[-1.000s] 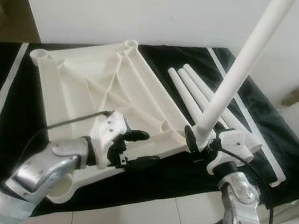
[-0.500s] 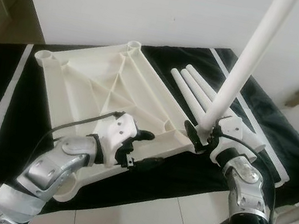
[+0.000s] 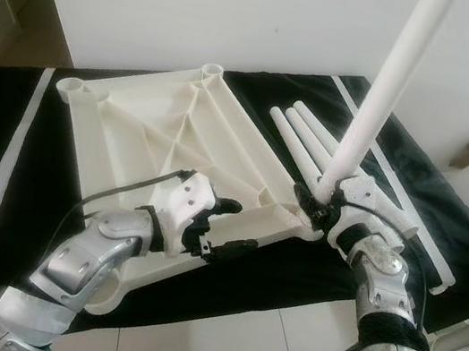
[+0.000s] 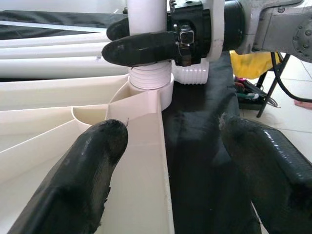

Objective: Building children table

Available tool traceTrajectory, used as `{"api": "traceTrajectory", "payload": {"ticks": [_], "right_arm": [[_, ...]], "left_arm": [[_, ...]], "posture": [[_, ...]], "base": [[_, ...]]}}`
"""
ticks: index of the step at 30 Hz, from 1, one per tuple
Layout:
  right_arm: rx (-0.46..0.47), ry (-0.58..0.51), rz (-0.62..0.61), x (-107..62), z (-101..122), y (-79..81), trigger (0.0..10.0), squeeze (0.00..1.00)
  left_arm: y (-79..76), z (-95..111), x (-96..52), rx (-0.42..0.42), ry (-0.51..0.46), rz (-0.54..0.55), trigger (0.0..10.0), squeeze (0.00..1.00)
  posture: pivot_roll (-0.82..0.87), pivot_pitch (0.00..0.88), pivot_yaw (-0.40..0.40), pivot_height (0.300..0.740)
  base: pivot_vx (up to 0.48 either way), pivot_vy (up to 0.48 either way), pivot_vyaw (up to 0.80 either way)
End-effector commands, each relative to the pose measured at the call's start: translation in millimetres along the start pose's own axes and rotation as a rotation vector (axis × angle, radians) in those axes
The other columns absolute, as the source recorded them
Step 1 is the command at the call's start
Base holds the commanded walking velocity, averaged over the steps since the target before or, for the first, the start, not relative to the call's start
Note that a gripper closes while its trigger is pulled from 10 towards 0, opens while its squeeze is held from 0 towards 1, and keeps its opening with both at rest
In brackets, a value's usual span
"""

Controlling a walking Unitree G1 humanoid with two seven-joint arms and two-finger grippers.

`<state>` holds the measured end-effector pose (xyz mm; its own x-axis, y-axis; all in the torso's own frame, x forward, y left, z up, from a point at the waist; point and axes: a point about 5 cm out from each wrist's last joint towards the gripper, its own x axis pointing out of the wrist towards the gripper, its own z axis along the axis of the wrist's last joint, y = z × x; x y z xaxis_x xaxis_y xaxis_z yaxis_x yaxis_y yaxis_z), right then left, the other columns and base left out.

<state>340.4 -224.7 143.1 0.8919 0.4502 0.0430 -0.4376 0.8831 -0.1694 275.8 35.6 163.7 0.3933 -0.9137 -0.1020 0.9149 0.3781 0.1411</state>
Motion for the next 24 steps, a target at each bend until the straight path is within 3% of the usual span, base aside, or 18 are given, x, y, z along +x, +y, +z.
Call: {"api": "traceTrajectory", "payload": {"ticks": [1,6,7,8,9,16,24], "right_arm": [[0.028,0.031,-0.005,-3.2,-11,1.1,0.0,0.00],[0.051,0.038,-0.018,-3.6,-15,2.4,0.0,0.00],[0.059,0.040,-0.025,-3.6,-17,3.0,6.3,0.00],[0.059,0.040,-0.025,-3.6,-17,3.0,6.3,0.00],[0.078,0.042,-0.030,-3.5,-19,4.4,10.0,0.00],[0.130,0.030,-0.056,-2.4,-23,9.5,10.0,0.00],[0.184,0.016,-0.172,1.1,-27,16.7,10.0,0.00]], "left_arm": [[10.8,-2,-3.4,0.000,0.007,0.172,10.0,0.00],[11.2,-2,-3.9,-0.003,0.006,0.173,10.0,0.00],[11.4,-1,-4.0,-0.003,0.005,0.174,10.0,0.00],[11.4,-1,-4.0,-0.003,0.005,0.174,10.0,0.00],[11.6,-1,-4.4,-0.004,0.003,0.174,10.0,0.00],[11.9,-1,-5.4,-0.009,0.003,0.175,10.0,0.00],[10.2,-1,-6.4,-0.020,0.002,0.176,10.0,0.00]], "posture": [[-0.06,0.048,0.058,0.740],[-0.06,0.049,0.058,0.740],[-0.06,0.049,0.057,0.740],[-0.06,0.049,0.057,0.740],[-0.06,0.050,0.056,0.740],[-0.06,0.054,0.056,0.740],[-0.05,0.057,0.047,0.740]], "base": [[0.000,0.000,0.00],[0.000,0.000,0.00],[0.000,0.000,0.00],[0.000,0.000,0.00],[0.000,0.000,0.00],[0.000,0.000,0.00],[0.000,0.000,0.00]]}}
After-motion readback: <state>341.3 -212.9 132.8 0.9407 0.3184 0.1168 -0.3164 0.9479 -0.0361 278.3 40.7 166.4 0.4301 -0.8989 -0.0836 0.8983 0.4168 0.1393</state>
